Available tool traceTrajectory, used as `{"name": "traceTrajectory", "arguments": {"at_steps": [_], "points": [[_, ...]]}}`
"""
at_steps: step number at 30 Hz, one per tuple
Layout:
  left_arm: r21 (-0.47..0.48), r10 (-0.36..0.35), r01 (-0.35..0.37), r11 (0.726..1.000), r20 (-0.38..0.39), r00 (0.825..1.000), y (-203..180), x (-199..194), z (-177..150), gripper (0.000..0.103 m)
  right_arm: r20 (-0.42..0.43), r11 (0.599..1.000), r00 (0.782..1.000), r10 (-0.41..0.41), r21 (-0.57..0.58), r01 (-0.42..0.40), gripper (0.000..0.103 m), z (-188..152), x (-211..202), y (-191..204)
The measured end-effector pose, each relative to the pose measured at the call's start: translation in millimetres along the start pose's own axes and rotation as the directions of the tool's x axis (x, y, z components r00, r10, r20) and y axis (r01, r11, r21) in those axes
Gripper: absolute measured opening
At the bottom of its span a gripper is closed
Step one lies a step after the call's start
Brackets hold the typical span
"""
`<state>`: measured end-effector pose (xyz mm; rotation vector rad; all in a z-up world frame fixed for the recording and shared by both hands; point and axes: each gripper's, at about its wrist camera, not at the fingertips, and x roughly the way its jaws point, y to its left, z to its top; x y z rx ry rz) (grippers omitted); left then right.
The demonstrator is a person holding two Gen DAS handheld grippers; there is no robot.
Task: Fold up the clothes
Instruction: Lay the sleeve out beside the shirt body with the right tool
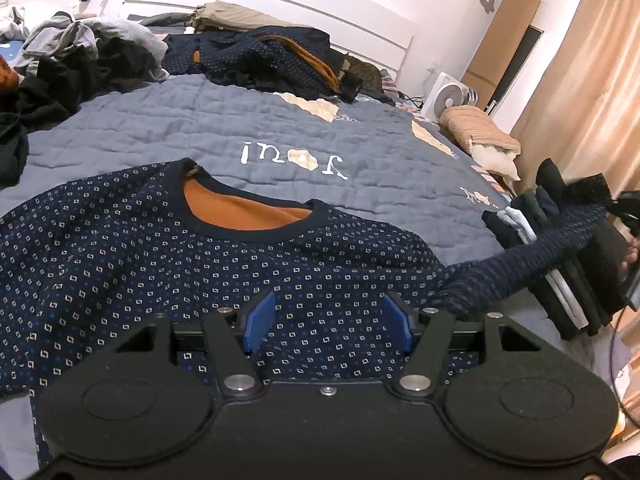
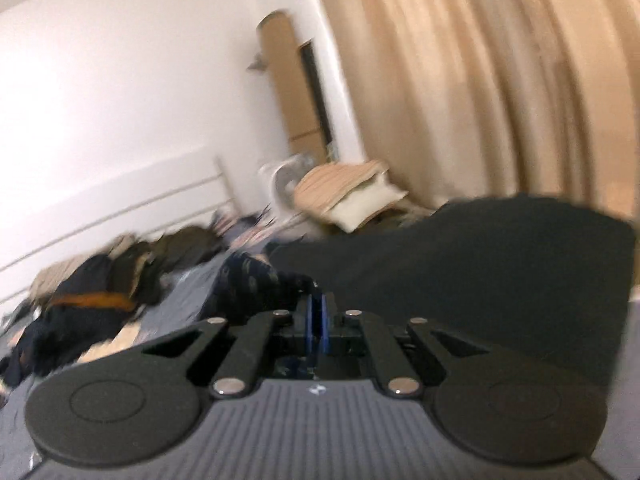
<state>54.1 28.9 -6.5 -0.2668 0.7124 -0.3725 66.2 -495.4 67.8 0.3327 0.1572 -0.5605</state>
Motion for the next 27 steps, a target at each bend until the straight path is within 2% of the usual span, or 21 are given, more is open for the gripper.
{"name": "traceTrajectory", "arguments": {"at_steps": [2, 4, 6, 9, 11, 13, 14, 17, 22, 24, 27], "points": [[0.0, -0.009, 0.009, 1.0, -0.001, 1.0, 0, -1, 0, 0.059, 0.009, 1.0, 1.0, -0.019, -0.017, 0.019, 0.005, 8, 0, -12], [0.006, -0.015, 0.015, 1.0, 0.002, 1.0, 0, -3, 1, 0.059, -0.026, 0.999, 0.999, -0.043, -0.03, 0.042, 0.006, 14, 2, -21], [0.004, -0.02, 0.02, 1.0, 0.002, 1.0, 0, -4, 1, 0.059, -0.101, 0.998, 0.993, -0.054, -0.035, 0.05, 0.009, 21, 2, -27], [-0.001, -0.029, 0.029, 1.0, -0.004, 1.0, 0, -4, 2, 0.059, -0.22, 0.999, 0.975, -0.013, -0.052, 0.002, 0.012, 28, -7, -22], [0.005, -0.034, 0.034, 0.999, -0.007, 0.999, -3, -4, 1, 0.059, -0.237, 0.997, 0.971, 0.024, -0.07, -0.041, 0.021, 27, -23, -13], [0.009, -0.041, 0.041, 0.999, -0.01, 0.999, -5, -5, 0, 0.059, -0.256, 0.99, 0.962, 0.095, -0.076, -0.118, 0.044, 20, -38, -2], [0.011, -0.045, 0.045, 0.999, -0.01, 0.999, -6, -5, -1, 0.059, -0.266, 0.985, 0.955, 0.13, -0.079, -0.156, 0.048, 17, -46, 3], [0.018, -0.05, 0.051, 0.999, -0.013, 0.999, -10, -6, -2, 0.059, -0.329, 0.969, 0.925, 0.191, -0.086, -0.231, 0.057, -11, -53, 23], [0.026, -0.056, 0.056, 0.998, -0.016, 0.998, -15, -7, -4, 0.059, -0.497, 0.974, 0.852, 0.165, -0.054, -0.22, 0.057, -73, -16, 41], [0.028, -0.06, 0.061, 0.998, -0.015, 0.998, -17, -6, -4, 0.059, -0.529, 0.983, 0.838, 0.136, -0.035, -0.182, 0.057, -89, -1, 38], [0.033, -0.06, 0.06, 0.998, -0.019, 0.998, -18, -4, -5, 0.06, -0.545, 0.994, 0.836, 0.069, -0.039, -0.107, 0.057, -106, 17, 32]]}}
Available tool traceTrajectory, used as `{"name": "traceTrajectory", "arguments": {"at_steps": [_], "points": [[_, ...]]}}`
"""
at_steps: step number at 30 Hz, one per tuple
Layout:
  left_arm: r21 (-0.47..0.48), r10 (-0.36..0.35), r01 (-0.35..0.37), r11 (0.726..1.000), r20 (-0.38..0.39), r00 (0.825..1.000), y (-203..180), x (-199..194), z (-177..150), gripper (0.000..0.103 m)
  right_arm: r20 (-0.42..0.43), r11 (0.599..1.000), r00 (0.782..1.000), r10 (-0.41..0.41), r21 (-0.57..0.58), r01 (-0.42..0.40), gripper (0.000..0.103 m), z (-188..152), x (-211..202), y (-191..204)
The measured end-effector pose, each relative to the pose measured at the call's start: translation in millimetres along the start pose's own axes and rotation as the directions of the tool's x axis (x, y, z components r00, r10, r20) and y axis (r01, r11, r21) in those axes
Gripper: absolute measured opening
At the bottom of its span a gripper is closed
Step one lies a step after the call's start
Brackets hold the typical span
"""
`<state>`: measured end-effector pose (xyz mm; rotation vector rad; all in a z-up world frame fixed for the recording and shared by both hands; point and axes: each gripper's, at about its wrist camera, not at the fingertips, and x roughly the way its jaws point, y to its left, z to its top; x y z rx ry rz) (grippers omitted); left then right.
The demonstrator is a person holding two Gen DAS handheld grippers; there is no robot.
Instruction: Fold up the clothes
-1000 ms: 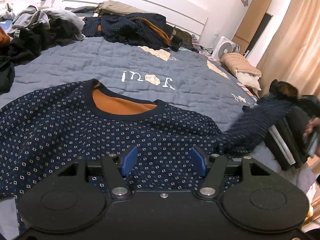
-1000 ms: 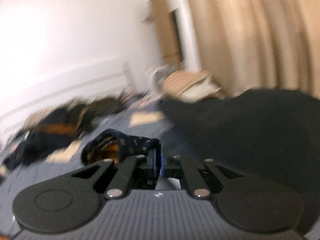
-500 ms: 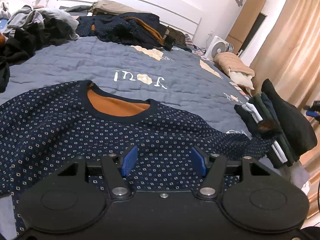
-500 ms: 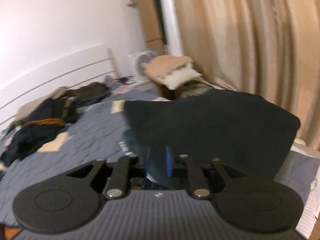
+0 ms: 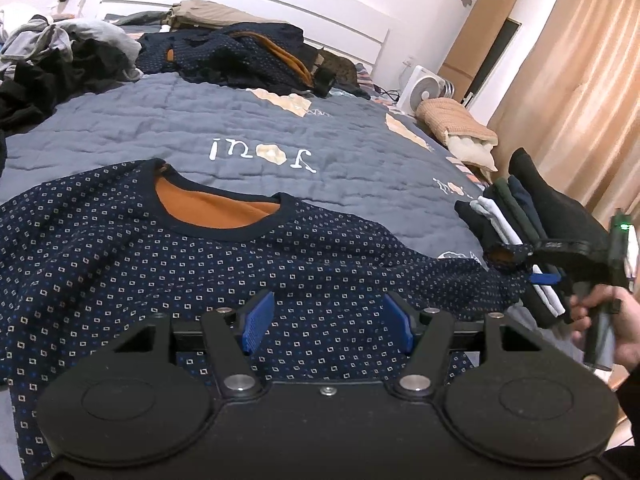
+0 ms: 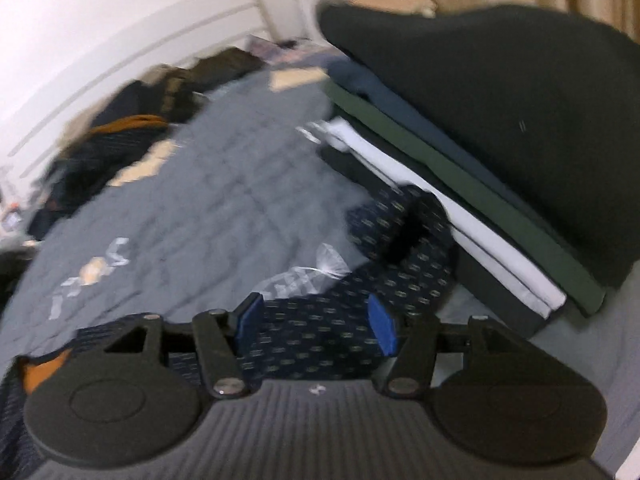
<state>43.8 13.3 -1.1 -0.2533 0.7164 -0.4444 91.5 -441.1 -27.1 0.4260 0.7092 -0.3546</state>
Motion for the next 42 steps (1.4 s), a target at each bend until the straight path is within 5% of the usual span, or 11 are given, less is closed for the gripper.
{"name": "traceTrajectory", "arguments": {"at_steps": [7, 13, 14, 15, 16, 26, 31, 36, 42], "points": [[0.007, 0.021, -0.02, 1.0, -0.034, 0.999, 3, 13, -5, 0.061, 0.048, 0.971, 0.992, -0.12, -0.2, 0.127, 0.057, -6, 24, 5], [0.015, 0.025, -0.025, 1.0, -0.051, 0.998, 1, 22, -7, 0.061, 0.014, 0.995, 0.996, -0.091, 0.03, 0.09, 0.056, 12, 47, -26], [0.018, 0.025, -0.024, 1.0, -0.054, 0.998, 1, 23, -8, 0.061, 0.022, 0.996, 0.996, -0.084, 0.035, 0.083, 0.053, 14, 48, -28], [0.02, 0.027, -0.026, 0.999, -0.057, 0.998, 0, 24, -9, 0.061, 0.029, 0.996, 0.997, -0.077, 0.04, 0.076, 0.034, 16, 48, -29], [0.021, 0.027, -0.026, 0.999, -0.06, 0.998, 0, 25, -9, 0.061, 0.031, 0.997, 0.997, -0.07, 0.047, 0.068, 0.004, 17, 49, -31], [0.017, 0.007, -0.007, 1.0, -0.055, 0.998, -3, 22, -8, 0.061, 0.222, 0.995, 0.975, 0.025, 0.09, -0.046, 0.004, 49, -47, -34], [0.069, -0.152, 0.157, 0.985, -0.067, 0.986, -18, 12, -8, 0.061, 0.266, 0.992, 0.964, -0.01, 0.124, -0.024, 0.004, 79, -89, -71], [0.105, -0.334, 0.349, 0.931, -0.133, 0.933, -36, 8, -15, 0.061, 0.178, 0.963, 0.984, -0.026, 0.267, -0.023, 0.004, 94, -96, -127], [0.138, -0.399, 0.425, 0.895, -0.18, 0.899, -52, 7, -29, 0.064, 0.081, 0.921, 0.996, 0.028, 0.384, -0.057, 0.007, 76, -82, -163]]}}
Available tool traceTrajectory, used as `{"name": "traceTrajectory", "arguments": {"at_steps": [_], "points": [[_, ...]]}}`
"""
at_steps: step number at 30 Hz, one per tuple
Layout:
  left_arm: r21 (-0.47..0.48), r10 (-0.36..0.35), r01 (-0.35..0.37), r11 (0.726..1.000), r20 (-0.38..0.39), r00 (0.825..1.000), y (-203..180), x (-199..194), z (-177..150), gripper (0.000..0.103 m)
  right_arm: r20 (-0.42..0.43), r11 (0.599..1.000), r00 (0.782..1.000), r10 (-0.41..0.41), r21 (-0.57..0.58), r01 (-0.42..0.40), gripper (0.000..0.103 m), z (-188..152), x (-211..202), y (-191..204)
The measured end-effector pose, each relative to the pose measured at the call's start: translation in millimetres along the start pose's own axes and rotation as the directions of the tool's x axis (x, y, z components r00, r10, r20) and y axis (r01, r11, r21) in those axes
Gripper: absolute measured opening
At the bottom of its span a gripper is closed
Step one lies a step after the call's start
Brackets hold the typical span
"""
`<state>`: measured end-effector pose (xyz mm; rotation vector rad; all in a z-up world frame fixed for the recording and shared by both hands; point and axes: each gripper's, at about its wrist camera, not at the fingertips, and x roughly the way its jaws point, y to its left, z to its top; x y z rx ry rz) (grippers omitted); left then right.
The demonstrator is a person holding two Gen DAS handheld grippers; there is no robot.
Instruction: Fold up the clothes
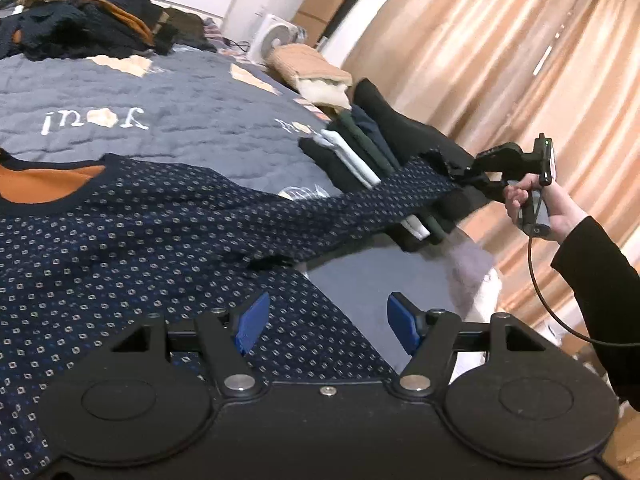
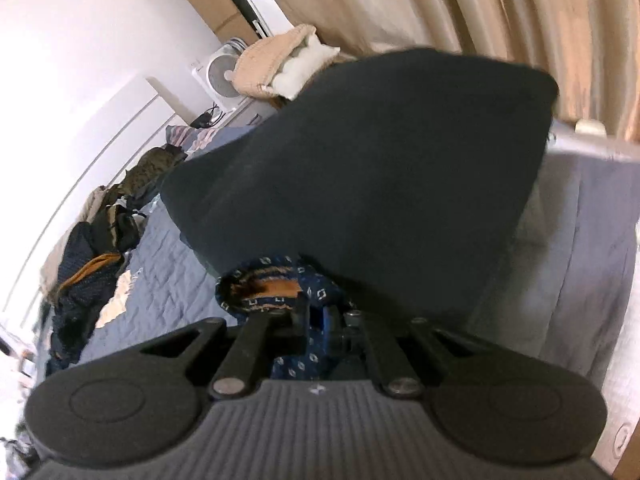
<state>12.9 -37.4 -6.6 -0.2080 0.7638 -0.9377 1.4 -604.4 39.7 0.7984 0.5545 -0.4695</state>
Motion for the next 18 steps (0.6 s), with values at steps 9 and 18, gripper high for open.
{"name": "traceTrajectory", "arguments": {"at_steps": [9, 18], "points": [[-0.003, 0.018, -0.018, 1.0, -0.006, 1.0, 1, 1, 2, 0.065, 0.054, 0.995, 0.996, 0.072, -0.074, -0.067, 0.014, -13, -61, 23], [-0.011, 0.032, -0.032, 0.999, -0.006, 0.999, 2, 3, 3, 0.065, -0.069, 0.96, 0.992, 0.103, -0.254, -0.117, 0.041, -67, -39, 82]]}}
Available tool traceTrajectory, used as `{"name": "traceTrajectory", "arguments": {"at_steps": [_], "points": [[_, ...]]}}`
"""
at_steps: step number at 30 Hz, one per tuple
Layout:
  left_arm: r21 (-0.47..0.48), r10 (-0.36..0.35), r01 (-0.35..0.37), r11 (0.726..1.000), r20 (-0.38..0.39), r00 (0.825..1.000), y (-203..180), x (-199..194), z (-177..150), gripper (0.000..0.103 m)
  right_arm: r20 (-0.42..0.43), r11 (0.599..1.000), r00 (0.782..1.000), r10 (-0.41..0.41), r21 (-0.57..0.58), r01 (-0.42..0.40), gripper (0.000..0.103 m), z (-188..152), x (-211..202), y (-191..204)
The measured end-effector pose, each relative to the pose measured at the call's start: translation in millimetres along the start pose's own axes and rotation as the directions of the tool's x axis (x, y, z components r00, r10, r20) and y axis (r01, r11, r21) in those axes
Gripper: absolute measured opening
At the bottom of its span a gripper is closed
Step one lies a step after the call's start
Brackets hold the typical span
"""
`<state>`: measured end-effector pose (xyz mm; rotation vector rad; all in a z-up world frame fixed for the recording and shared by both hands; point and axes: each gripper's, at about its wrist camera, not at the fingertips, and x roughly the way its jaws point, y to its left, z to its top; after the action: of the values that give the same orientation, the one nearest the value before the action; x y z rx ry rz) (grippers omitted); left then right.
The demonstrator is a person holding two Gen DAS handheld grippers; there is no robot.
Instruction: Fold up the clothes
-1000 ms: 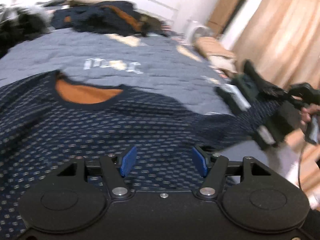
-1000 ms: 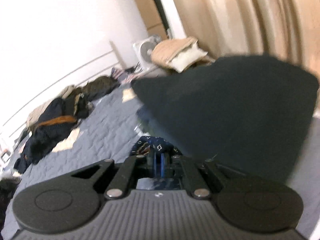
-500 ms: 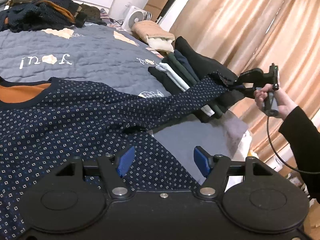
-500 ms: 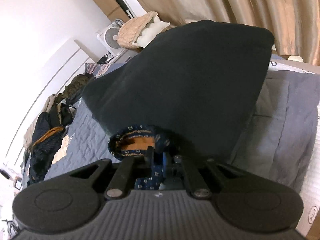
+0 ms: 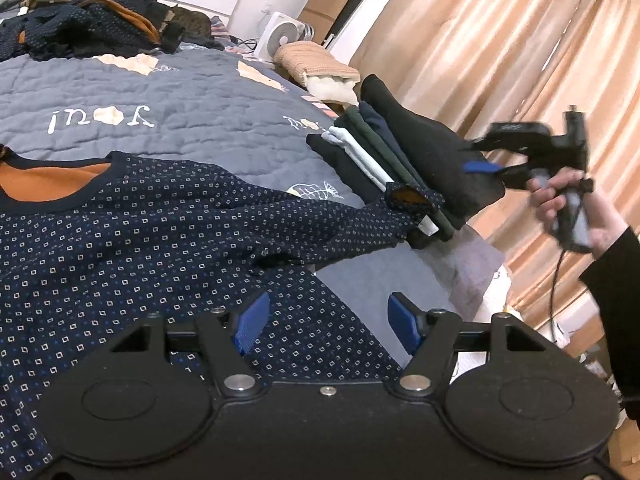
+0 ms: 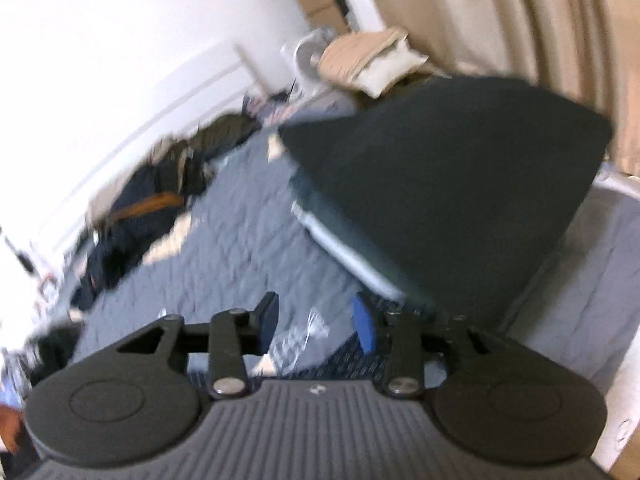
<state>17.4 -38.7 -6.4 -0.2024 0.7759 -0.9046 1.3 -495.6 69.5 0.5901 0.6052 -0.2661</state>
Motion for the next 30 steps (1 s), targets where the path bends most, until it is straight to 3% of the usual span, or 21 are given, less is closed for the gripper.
{"name": "traceTrajectory", "arguments": {"at_steps": [4, 9, 12, 18, 20, 21, 26, 30], "points": [[-0.004, 0.007, -0.007, 1.0, 0.0, 1.0, 2, 1, 0, 0.065, -0.152, 0.999, 0.988, 0.022, 0.032, -0.017, 0.041, -24, 58, 14], [-0.013, 0.01, -0.01, 1.0, 0.0, 1.0, 5, 1, 0, 0.065, -0.25, 0.992, 0.963, -0.097, 0.049, 0.113, 0.041, -30, 126, 12], [-0.018, 0.011, -0.011, 1.0, -0.003, 1.0, 7, 3, 1, 0.065, -0.275, 0.978, 0.942, -0.195, 0.024, 0.209, 0.041, -29, 153, 8], [-0.031, 0.014, -0.014, 0.999, -0.006, 1.0, 11, 4, 2, 0.065, -0.285, 0.954, 0.911, -0.298, -0.058, 0.294, 0.038, -30, 180, 4], [-0.033, 0.016, -0.016, 0.999, -0.005, 1.0, 12, 4, 2, 0.065, -0.269, 0.953, 0.915, -0.302, -0.069, 0.294, 0.022, -31, 181, 2], [-0.034, 0.017, -0.017, 0.999, -0.006, 1.0, 12, 4, 2, 0.065, -0.257, 0.958, 0.923, -0.288, -0.064, 0.281, 0.0, -31, 176, 1], [-0.036, 0.017, -0.017, 0.999, 0.0, 1.0, 11, 2, 3, 0.065, -0.151, 0.989, 0.977, -0.149, 0.0, 0.151, 0.001, -30, 115, -7], [-0.031, 0.01, -0.01, 0.999, 0.008, 1.0, 6, -1, 4, 0.065, -0.076, 0.994, 0.994, -0.077, 0.066, 0.082, 0.001, -43, 54, -23]]}}
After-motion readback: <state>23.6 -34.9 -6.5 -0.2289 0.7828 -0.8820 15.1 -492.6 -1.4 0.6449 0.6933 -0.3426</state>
